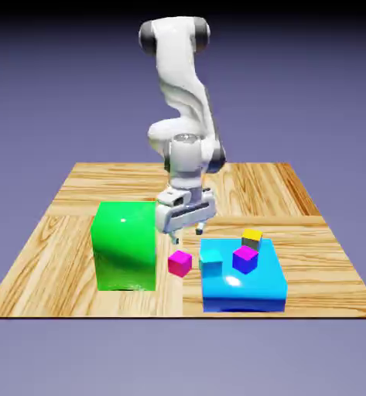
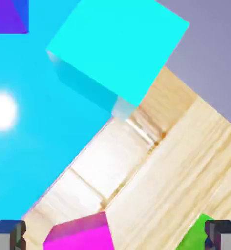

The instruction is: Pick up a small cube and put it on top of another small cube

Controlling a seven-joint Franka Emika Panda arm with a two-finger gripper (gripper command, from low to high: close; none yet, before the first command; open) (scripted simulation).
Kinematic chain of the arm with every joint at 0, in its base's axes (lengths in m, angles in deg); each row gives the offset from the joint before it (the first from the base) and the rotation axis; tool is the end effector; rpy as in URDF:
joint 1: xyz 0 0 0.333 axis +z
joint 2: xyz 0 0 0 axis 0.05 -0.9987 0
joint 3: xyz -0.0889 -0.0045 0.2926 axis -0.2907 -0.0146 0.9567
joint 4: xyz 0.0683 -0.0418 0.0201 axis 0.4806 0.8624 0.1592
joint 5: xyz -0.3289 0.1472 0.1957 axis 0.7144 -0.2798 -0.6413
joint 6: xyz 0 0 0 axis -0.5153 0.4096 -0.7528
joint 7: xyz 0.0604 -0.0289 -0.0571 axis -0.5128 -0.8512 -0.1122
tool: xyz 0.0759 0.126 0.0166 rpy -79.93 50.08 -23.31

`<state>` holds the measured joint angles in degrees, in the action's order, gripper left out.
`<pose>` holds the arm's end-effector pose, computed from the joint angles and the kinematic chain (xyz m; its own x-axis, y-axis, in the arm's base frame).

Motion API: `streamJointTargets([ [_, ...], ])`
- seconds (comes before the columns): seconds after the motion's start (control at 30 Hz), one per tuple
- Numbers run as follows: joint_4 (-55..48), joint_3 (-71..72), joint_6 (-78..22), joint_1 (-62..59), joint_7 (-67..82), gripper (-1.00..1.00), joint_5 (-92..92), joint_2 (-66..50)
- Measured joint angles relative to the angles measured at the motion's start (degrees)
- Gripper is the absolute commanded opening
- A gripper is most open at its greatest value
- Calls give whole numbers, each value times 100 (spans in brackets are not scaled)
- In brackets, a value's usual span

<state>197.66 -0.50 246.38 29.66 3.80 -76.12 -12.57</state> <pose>0.3744 0.0078 0.1520 0.9957 0.0906 0.0176 0.0899 -0.9952 0.0388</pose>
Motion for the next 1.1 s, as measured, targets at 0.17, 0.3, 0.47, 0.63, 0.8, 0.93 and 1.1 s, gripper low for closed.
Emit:
streamJointTargets([
  [0.17,-45,279,344,-141,878,0,-527,-916],
  [0.3,-123,1109,982,-771,1467,0,-1377,-1668],
  [0.47,-139,1282,1111,-902,1587,-100,-1551,-1824],
  [0.63,-42,245,312,-116,852,-100,-489,-884],
  [0.8,16,-382,-166,344,411,-100,147,-319],
  [0.93,-761,-388,96,401,1116,-100,-633,-118],
  [1.1,-1494,66,-688,332,1628,-100,-774,-30],
])
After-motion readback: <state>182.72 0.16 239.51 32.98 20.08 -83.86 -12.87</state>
